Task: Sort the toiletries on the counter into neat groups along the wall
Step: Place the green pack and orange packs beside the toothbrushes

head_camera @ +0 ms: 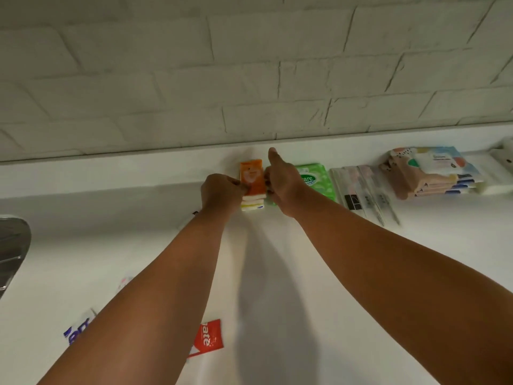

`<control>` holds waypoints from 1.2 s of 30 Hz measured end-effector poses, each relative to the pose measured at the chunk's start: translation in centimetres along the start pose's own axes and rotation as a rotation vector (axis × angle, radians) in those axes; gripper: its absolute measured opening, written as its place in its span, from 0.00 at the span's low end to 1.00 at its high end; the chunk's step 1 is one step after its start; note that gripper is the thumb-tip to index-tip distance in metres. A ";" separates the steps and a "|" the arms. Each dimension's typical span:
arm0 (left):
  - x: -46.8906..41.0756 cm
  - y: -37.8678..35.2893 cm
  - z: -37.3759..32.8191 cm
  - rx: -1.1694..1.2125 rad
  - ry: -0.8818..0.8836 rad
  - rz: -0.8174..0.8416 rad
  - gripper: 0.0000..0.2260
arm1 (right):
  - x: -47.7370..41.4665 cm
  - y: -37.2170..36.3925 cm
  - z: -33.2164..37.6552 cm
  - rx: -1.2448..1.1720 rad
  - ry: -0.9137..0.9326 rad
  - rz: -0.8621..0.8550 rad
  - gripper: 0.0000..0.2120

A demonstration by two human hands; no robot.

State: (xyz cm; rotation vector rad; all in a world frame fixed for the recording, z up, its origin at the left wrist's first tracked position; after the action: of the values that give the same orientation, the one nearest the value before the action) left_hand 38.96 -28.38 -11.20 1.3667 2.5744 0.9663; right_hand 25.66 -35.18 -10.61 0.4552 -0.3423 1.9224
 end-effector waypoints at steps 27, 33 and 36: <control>0.2 -1.8 -0.1 0.120 0.084 0.117 0.12 | -0.8 -1.8 -0.2 -0.251 -0.170 0.092 0.26; 1.1 -0.9 -0.4 0.106 0.061 0.098 0.10 | 0.6 -2.1 1.1 0.040 -0.050 0.090 0.22; 1.4 0.3 -0.7 0.044 0.023 0.066 0.11 | 1.1 -2.4 1.5 0.156 -0.009 0.094 0.26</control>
State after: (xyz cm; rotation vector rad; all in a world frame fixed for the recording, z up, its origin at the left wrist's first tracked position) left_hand 38.12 -27.53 -10.16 1.4693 2.5971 0.9452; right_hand 27.69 -34.01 -8.67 0.5590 -0.2239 2.0480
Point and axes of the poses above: each hand's wrist, its own x-axis away from the middle knuckle, its own y-axis out of the back of the hand, z = x × y, the point moved 5 cm from there along -x, towards the middle knuckle, and after that the axes turned 3 degrees about z, right-handed, at the moved point
